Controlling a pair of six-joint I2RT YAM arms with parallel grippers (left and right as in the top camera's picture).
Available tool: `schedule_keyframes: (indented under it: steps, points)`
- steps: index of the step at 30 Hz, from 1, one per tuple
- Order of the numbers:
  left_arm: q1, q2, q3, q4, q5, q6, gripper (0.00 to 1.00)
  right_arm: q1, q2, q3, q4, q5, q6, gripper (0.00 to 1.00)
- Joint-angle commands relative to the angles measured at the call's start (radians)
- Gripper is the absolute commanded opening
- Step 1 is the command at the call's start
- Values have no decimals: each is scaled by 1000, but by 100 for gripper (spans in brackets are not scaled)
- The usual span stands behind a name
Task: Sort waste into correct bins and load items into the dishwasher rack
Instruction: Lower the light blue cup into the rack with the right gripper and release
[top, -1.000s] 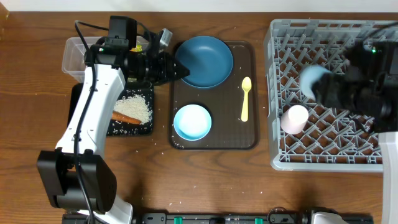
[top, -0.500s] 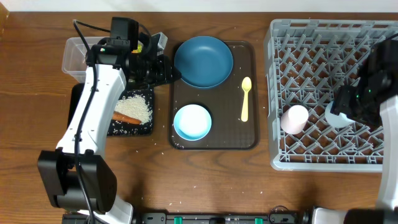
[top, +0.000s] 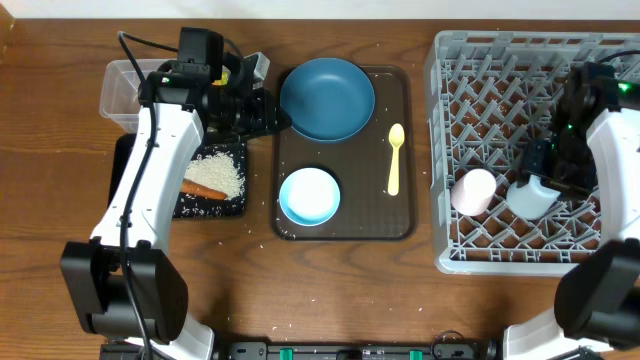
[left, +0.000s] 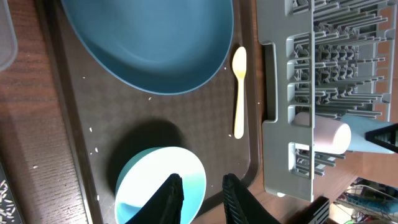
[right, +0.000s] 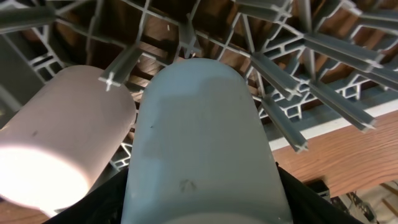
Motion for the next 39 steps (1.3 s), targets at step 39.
schedule_keyframes:
  steps: [39]
  points:
    - [-2, -6, 14, -2, -12, 5, 25, 11, -139, -24, 117, 205, 103, 50]
